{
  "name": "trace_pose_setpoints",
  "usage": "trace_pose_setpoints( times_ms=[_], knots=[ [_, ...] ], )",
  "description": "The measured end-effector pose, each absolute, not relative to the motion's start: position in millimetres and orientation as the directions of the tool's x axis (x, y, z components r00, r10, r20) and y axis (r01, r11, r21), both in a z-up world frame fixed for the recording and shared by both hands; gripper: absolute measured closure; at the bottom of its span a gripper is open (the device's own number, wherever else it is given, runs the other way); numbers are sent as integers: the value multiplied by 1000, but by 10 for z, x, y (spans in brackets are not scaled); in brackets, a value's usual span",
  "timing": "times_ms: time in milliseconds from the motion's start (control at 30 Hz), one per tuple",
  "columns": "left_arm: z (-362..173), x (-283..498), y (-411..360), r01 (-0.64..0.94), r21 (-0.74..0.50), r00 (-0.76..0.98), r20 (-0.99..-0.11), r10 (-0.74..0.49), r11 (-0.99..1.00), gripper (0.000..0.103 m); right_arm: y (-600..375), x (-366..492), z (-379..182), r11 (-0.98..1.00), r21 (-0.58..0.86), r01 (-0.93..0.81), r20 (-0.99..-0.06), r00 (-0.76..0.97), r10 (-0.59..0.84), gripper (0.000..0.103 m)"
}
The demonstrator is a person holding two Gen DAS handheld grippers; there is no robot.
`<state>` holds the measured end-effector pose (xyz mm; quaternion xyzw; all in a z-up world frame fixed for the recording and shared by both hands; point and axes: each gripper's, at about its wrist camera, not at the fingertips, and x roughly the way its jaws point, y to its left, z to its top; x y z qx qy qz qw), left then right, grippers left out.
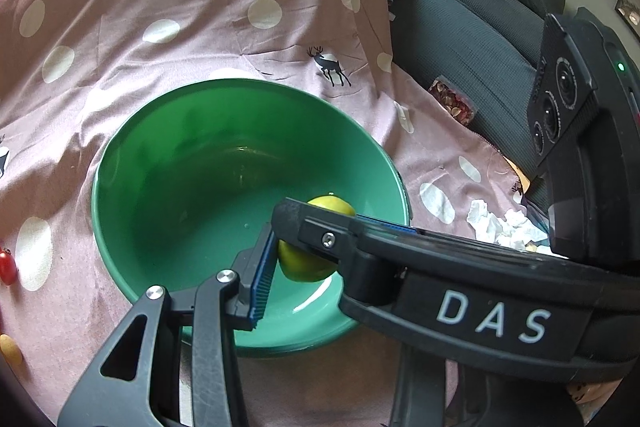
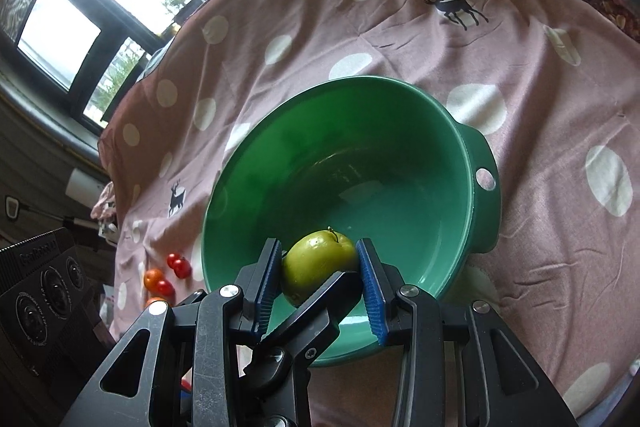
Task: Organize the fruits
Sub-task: 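Lift the green apple with the right gripper and carry it over the green bowl, then open the right gripper to drop the green apple into the bowl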
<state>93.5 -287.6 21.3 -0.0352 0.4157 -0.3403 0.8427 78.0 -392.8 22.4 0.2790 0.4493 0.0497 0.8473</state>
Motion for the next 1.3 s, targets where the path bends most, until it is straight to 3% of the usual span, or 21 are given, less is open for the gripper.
trace_pose_setpoints(
  times_ms=[1100,1233,1300],
  knots=[
    [161,925,-2879,526,-357,413,-687,-598,772,63,-3852,784,241,889,420,182,-772,587,245,62],
    [257,891,-2818,526,-356,435,-668,-604,773,60,-3850,743,339,889,425,172,-740,631,232,38],
    [301,882,-2774,514,-365,439,-666,-604,776,58,-3853,722,386,885,438,157,-719,652,240,33]
  ],
)
